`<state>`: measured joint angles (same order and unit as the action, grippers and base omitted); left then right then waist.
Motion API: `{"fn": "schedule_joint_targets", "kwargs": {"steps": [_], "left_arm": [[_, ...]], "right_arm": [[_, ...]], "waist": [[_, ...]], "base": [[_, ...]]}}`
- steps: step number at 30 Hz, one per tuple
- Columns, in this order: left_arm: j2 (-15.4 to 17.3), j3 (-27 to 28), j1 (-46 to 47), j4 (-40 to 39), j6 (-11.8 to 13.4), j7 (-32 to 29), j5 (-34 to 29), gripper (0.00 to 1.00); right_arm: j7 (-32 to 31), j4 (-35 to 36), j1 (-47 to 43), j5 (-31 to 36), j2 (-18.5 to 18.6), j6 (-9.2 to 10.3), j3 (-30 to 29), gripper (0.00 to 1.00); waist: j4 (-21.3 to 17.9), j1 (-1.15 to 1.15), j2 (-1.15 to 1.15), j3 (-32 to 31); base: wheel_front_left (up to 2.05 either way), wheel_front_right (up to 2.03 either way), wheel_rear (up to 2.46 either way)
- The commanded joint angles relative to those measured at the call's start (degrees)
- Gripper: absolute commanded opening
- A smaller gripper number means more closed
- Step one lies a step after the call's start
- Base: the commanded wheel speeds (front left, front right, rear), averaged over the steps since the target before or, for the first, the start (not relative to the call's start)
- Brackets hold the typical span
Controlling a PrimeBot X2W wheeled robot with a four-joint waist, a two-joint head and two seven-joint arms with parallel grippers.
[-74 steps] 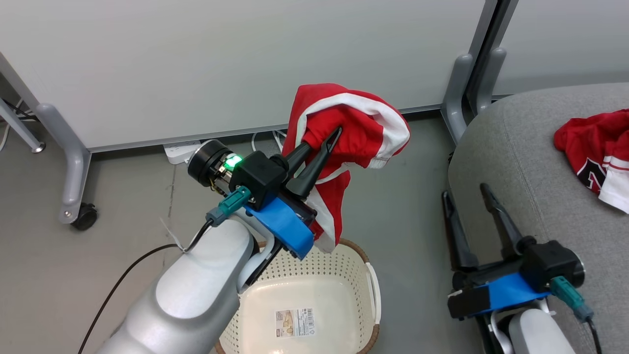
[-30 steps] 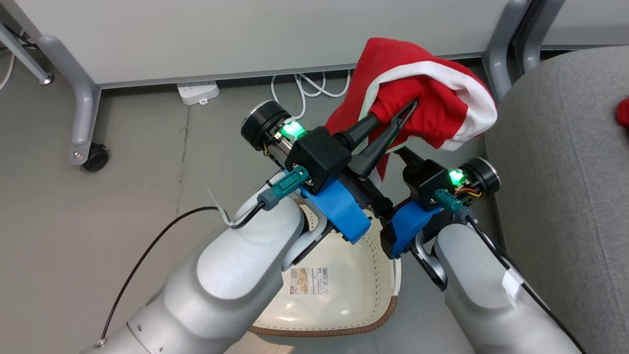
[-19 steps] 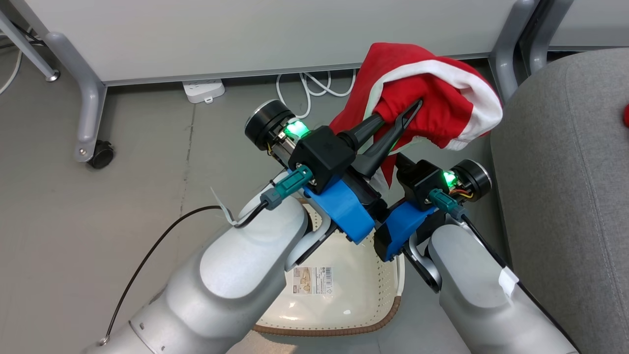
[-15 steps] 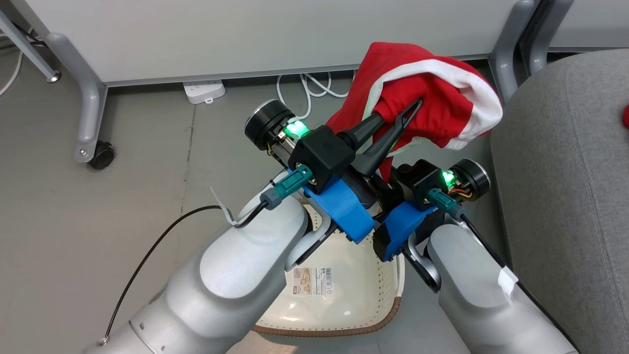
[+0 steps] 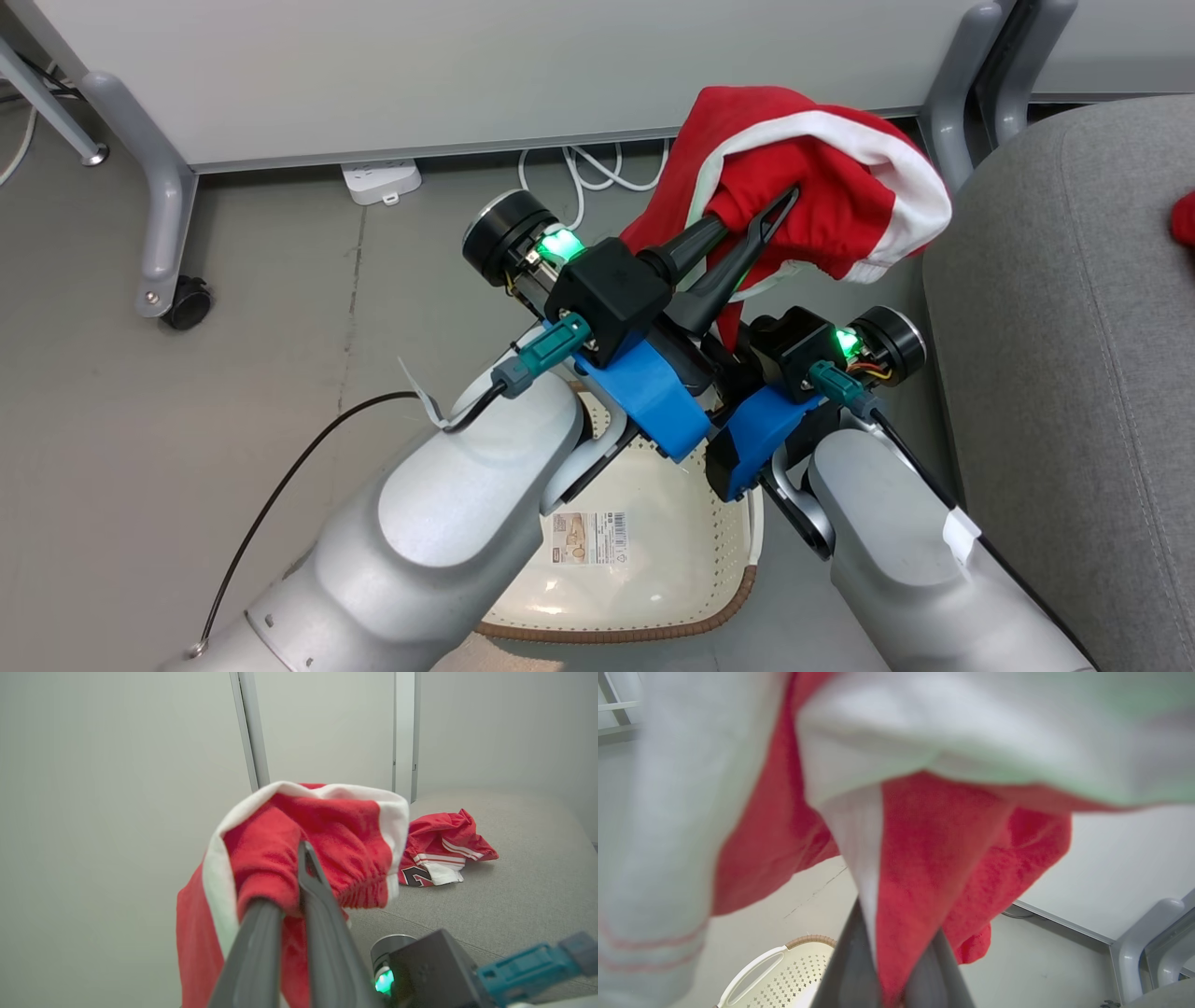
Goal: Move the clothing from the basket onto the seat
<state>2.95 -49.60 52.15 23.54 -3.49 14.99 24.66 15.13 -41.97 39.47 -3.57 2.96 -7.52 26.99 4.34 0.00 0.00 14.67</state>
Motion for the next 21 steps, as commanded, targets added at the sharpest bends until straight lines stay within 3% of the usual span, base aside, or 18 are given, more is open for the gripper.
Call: {"fn": "schedule_joint_targets", "kwargs": {"steps": [1, 10, 12, 21], "left_arm": [[-0.02, 0.35, -0.47, -0.14, 0.01, 0.28, -0.2, 0.0], [-0.04, 0.49, -0.68, 0.2, -0.23, 0.28, -0.5, 0.0], [-0.03, 0.49, -0.64, 0.38, -0.24, 0.28, -0.47, 1.0], [-0.02, 0.64, -0.5, 0.17, 0.27, 0.27, -0.59, 1.0]], "right_arm": [[0.02, -0.19, 0.49, -0.03, -0.14, 0.06, 0.19, 0.0], [0.02, -0.32, 0.57, -0.47, -0.14, 0.06, 0.41, 0.0], [0.02, -0.36, 0.53, -0.5, -0.14, 0.06, 0.48, 0.0], [0.02, -0.51, 0.64, -0.88, -0.15, 0.06, 0.75, 0.0]], "waist": [[-0.04, 0.0, 0.0, 0.03], [-0.14, 0.0, 0.0, -0.11], [-0.17, 0.0, 0.0, -0.19], [-0.32, 0.0, 0.0, -0.23]], "base": [[0.0, 0.0, 0.0], [0.0, 0.0, 0.0], [0.0, 0.0, 0.0], [0.0, 0.0, 0.0]]}}
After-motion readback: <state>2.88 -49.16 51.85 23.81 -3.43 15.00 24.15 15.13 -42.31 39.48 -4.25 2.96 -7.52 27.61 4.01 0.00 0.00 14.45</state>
